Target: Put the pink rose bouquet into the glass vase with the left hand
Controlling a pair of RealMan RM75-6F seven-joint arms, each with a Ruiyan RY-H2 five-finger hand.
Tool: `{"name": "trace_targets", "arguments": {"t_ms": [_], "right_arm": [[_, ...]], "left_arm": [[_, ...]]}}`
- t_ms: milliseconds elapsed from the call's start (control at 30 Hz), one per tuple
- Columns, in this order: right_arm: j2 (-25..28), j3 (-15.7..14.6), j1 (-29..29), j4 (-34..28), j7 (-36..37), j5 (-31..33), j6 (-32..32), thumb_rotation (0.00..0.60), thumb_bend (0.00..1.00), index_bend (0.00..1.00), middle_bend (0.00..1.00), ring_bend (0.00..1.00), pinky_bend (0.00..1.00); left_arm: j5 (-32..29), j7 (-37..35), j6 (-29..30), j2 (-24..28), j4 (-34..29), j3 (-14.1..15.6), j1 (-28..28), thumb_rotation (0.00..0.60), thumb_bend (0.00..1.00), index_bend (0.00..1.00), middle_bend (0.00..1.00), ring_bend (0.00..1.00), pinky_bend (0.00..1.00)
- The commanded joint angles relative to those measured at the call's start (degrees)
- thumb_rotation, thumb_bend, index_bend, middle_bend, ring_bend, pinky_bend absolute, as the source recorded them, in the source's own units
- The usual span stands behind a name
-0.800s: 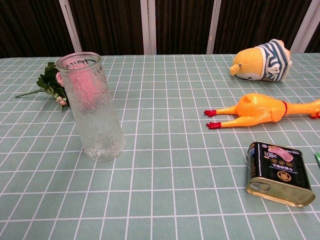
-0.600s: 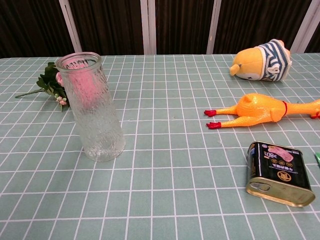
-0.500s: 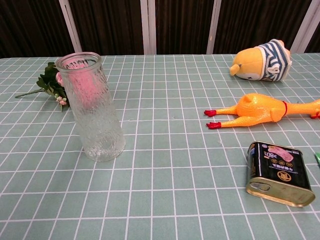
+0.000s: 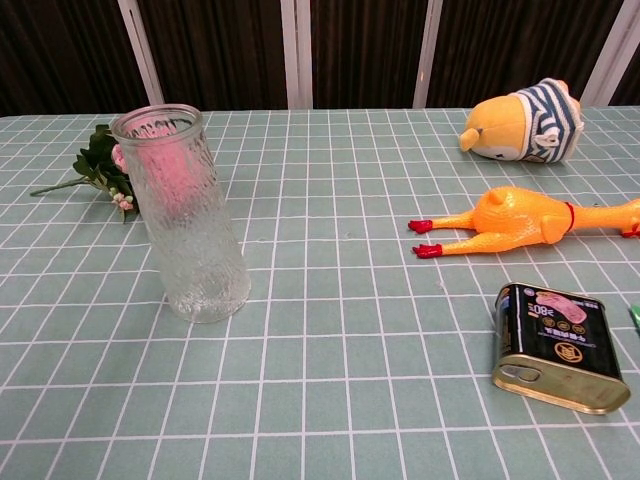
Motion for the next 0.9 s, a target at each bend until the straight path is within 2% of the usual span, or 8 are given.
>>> {"name": "trace_targets", "arguments": {"t_ms": [33, 267, 367, 433, 500, 600, 733, 900], "right_arm": [[0.08, 0.04, -0.03, 0.16, 0.15, 0.20, -0.09, 0.600, 0.32, 0.23, 0.11, 0.13, 0.04], [0.22, -0.29, 0.10, 0.25, 0.64, -0.34, -0.55, 0.600, 0.32, 0.23, 0.11, 0.13, 0.04], [0.09, -0.49, 0.30, 0.20, 0.25, -0.56, -0.97, 0.600, 0.32, 0.23, 0.11, 0.13, 0.04], [-0.02, -0.55, 0.45, 0.18, 0.08, -0.60, -1.25, 0.600, 0.32, 0.23, 0.11, 0.13, 0.04], [-0.04, -0.61, 0.61, 0.07, -0.15, -0.47, -1.67, 0.600, 0.32, 0.23, 0.11, 0.13, 0.04], [0.11, -0.64, 0.66, -0.29, -0.34, -0.17, -1.99, 0.600, 0.32, 0.23, 0.11, 0.13, 0.04], [-0.12, -0.47, 0.72, -0.46, -1.46, 0.43, -2.09, 0.600, 0.32, 0.23, 0.11, 0.13, 0.04], [-0.46, -0.55, 1.10, -0.39, -2.49, 0.79, -2.91, 0.600, 0.32, 0.23, 0.11, 0.13, 0.04]], "left_arm": [[0.60, -0.12, 0.44, 0.11, 0.00, 0.02, 0.21, 0.600, 0.12, 0.05, 0.06, 0.00, 0.06], [0.11, 4.36, -2.14, -0.30, 0.32, -0.37, -1.36, 0.600, 0.12, 0.05, 0.06, 0.00, 0.06], [-3.62, 5.90, -8.22, 1.02, 0.73, -1.81, -4.28, 0.600, 0.11, 0.05, 0.06, 0.00, 0.06], [-6.81, 4.72, -13.82, 2.74, 0.82, -3.31, -6.94, 0.600, 0.09, 0.05, 0.05, 0.00, 0.06], [-10.75, 2.54, -22.14, 4.68, 2.15, -5.47, -11.24, 0.600, 0.08, 0.05, 0.04, 0.00, 0.06], [-13.84, 5.09, -29.97, 4.64, 5.36, -7.01, -16.57, 0.600, 0.08, 0.04, 0.04, 0.00, 0.06], [-16.49, 9.91, -34.93, 2.73, 6.61, -8.55, -22.00, 0.600, 0.08, 0.04, 0.03, 0.00, 0.05], [-21.70, 16.16, -38.43, 0.40, 7.34, -10.16, -27.13, 0.600, 0.08, 0.03, 0.03, 0.00, 0.05]]}}
